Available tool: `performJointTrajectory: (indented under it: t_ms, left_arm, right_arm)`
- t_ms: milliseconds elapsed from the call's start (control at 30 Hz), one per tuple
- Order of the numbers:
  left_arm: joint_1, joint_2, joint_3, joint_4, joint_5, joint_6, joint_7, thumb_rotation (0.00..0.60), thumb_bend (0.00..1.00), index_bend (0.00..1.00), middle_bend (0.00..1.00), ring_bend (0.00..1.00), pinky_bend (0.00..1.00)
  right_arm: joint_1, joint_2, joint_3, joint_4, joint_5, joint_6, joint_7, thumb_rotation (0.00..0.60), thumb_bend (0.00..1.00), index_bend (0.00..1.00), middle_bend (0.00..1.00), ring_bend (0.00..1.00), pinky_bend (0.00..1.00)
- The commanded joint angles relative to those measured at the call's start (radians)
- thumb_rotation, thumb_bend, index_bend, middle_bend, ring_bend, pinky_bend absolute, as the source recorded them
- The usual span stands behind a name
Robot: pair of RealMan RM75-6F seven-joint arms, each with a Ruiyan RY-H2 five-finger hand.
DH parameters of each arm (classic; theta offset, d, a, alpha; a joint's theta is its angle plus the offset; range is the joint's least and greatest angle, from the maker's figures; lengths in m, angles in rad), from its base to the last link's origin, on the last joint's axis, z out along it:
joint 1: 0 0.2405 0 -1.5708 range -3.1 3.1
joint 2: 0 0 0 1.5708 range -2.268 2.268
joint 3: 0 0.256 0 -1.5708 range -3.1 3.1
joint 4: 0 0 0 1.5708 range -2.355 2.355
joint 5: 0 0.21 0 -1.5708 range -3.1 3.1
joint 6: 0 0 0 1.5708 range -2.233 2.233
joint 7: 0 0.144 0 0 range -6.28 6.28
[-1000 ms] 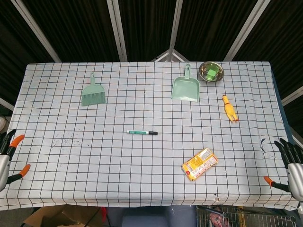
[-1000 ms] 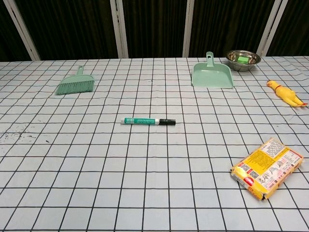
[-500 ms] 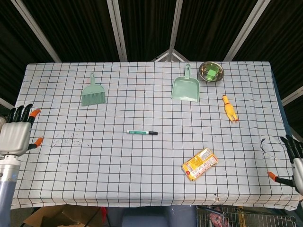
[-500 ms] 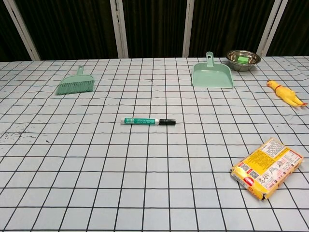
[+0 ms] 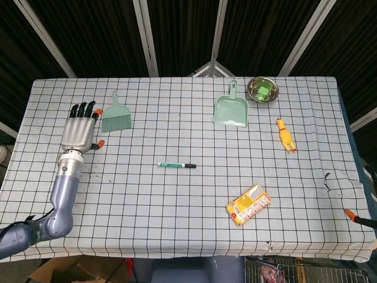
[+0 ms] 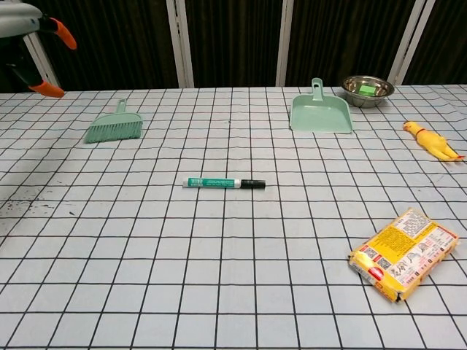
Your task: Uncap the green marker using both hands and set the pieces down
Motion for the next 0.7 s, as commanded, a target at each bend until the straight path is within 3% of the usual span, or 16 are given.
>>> performJointTrajectory:
  t_ms: [33, 367, 700]
  left_arm:
    - [-0.109, -0.085, 0.001, 0.069, -0.138, -0.028, 0.102, 0.600, 0.33, 0.24, 0.02, 0.00, 0.00]
    - [-0.289, -0.231, -0.005, 0.151, -0.397, 0.004, 0.270, 0.600, 0.33, 0.26, 0.02, 0.00, 0.00]
    - [-0.367, -0.356, 0.005, 0.255, -0.472, -0.055, 0.240, 0.600, 0.32, 0.30, 0.02, 0.00, 0.00]
  right_arm:
    - [-0.004, 0.007, -0.003, -0.002, -0.007, 0.006, -0.011, 0.600, 0.07, 0.07, 0.00, 0.00, 0.00]
    - [0.014, 0.026, 0.008, -0.041, 0.005, -0.018, -0.046, 0.600, 0.07, 0.07, 0.00, 0.00, 0.00]
    - [0.027, 0.027, 0.015, -0.045, 0.027, -0.046, -0.059, 0.600, 0.07, 0.07, 0.00, 0.00, 0.00]
